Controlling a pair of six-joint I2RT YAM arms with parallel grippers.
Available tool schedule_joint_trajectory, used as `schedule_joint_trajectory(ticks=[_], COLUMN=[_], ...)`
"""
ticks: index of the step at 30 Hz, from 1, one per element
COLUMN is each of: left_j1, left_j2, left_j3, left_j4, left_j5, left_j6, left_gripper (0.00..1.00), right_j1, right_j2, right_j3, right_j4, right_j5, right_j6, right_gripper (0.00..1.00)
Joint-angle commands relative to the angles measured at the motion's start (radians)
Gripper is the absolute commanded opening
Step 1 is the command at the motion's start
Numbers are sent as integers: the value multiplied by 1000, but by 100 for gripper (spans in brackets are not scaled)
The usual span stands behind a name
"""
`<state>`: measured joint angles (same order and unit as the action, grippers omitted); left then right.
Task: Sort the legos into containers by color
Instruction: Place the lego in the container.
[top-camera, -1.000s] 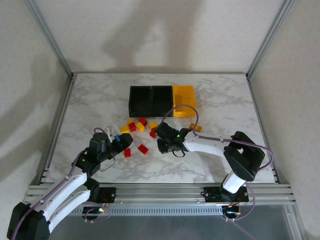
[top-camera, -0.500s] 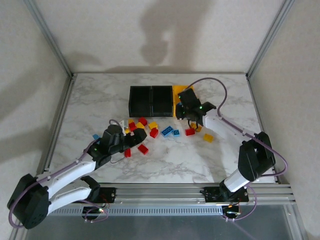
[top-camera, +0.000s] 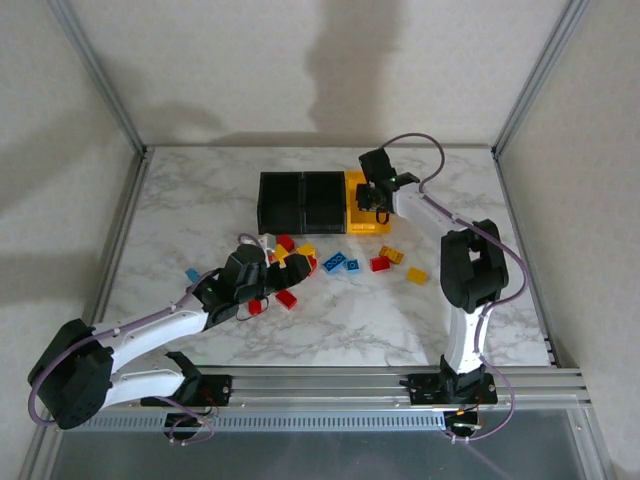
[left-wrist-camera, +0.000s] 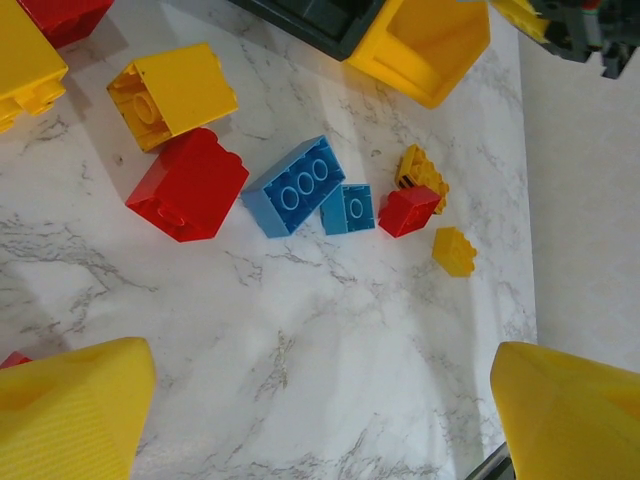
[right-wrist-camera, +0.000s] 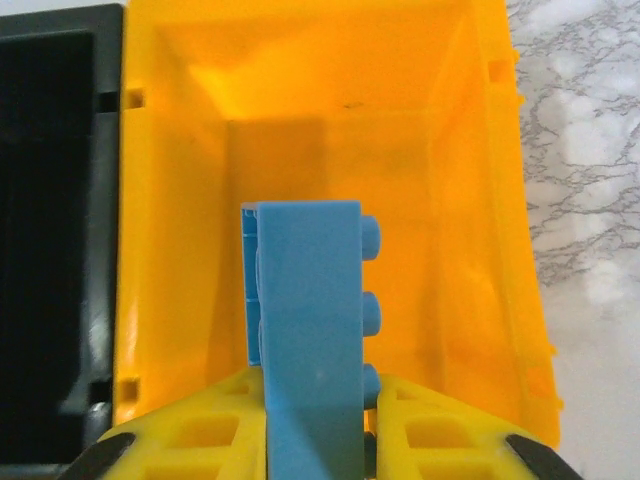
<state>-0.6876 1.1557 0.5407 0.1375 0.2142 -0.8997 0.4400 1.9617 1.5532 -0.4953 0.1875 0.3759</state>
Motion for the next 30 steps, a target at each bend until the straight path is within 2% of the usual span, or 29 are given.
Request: schedule_joint_trajectory(ticks=[1, 13, 20, 26, 30], left_j1=[-10, -10, -10, -10, -10], left_j2=[6, 14, -2, -7, -7], left_j3=[36, 36, 33, 37, 59], left_j4=[7, 4, -12, -25, -82], left_j5=[-26, -30, -40, -59, -86], left_j6=[19, 24, 24, 16, 16], left_gripper=[87, 87, 87, 87, 84], right_j1=[-12, -13, -14, -13, -12], right_j2=[57, 162, 171, 124, 29], right_j3=[56, 111, 131, 137, 105], right_j4=[-27, -31, -43, -54, -42], right_j5=[6, -28, -20, -13, -12], right_j6=[-25, -21, -21, -19, -15], right_gripper=[23, 27, 39, 42, 42])
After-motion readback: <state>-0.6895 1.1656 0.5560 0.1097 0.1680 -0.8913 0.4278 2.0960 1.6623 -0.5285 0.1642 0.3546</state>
